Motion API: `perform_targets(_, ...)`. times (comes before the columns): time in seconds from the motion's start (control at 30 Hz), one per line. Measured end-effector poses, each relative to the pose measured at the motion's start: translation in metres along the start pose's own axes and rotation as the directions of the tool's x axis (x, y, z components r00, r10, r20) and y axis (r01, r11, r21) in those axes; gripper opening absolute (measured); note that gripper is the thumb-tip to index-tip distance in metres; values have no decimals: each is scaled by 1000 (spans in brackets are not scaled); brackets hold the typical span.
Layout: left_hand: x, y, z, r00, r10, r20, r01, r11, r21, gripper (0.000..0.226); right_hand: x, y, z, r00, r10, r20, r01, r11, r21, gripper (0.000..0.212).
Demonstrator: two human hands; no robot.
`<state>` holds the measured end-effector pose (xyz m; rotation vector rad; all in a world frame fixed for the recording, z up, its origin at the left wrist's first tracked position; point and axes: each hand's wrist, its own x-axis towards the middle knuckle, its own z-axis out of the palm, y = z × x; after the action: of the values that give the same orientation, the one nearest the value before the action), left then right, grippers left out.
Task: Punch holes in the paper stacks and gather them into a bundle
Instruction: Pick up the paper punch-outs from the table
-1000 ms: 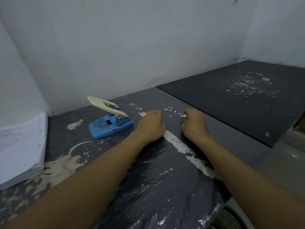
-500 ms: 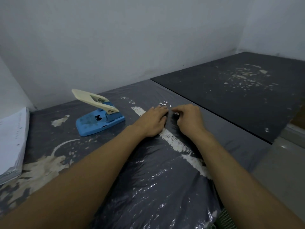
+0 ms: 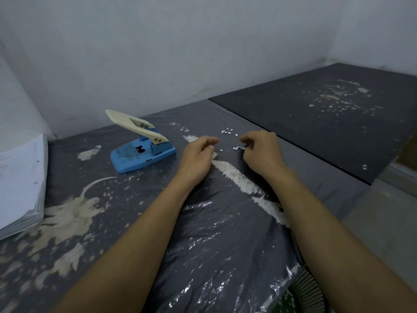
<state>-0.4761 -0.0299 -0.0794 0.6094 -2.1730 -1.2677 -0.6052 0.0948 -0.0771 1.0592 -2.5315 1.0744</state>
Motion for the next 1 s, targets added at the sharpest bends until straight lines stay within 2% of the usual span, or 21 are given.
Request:
perform_targets(0.1, -1, -1, 0, 1000, 2, -28, -3, 999, -49, 30, -3, -8, 0, 994, -75, 76, 78, 996, -43, 38)
perform_targets(0.2, 0, -4, -1, 999, 7, -37, -9, 998, -66, 30, -5, -21, 2, 947, -202, 250, 243, 959, -145, 34)
perform_targets(0.27, 1, -5, -3, 998, -22, -59, 14, 990, -141, 30, -4, -26, 1, 927, -194, 321, 271, 938, -216, 34)
perform_targets(0.37, 1, -7, -5, 994, -82, -73, 62, 966, -250, 31, -3, -26, -2, 940, -171, 296, 258, 924, -283, 34)
perform_targets(0.47, 1, -6, -5, 992, -97, -81, 73, 961, -266, 30, -4, -26, -4, 952, -162, 259, 249, 903, -350, 37)
perform_targets(0.53, 0, -5, -4, 992, -89, -91, 64, 965, -255, 30, -7, -29, -4, 960, -133, 248, 227, 886, -404, 28)
perform_targets(0.6, -1, -3, -4, 992, -86, -93, 62, 971, -232, 31, -7, -30, -7, 974, -89, 210, 179, 868, -463, 19)
perform_targets(0.67, -1, -2, -5, 991, -99, -95, 74, 968, -238, 31, -3, -26, -12, 990, -26, 141, 89, 882, -462, 29)
perform_targets(0.73, -1, -1, -6, 986, -129, -105, 95, 955, -281, 31, 3, -21, -15, 994, 87, 71, -57, 937, -346, 29)
perform_targets(0.83, 1, 3, -8, 969, -218, -117, 156, 907, -392, 31, 8, -31, -19, 982, 176, 68, -175, 984, -29, 22)
perform_targets(1.0, 4, 10, -14, 919, -394, -12, 279, 674, -684, 32, 4, -72, -18, 961, 196, 197, -249, 923, 292, 21)
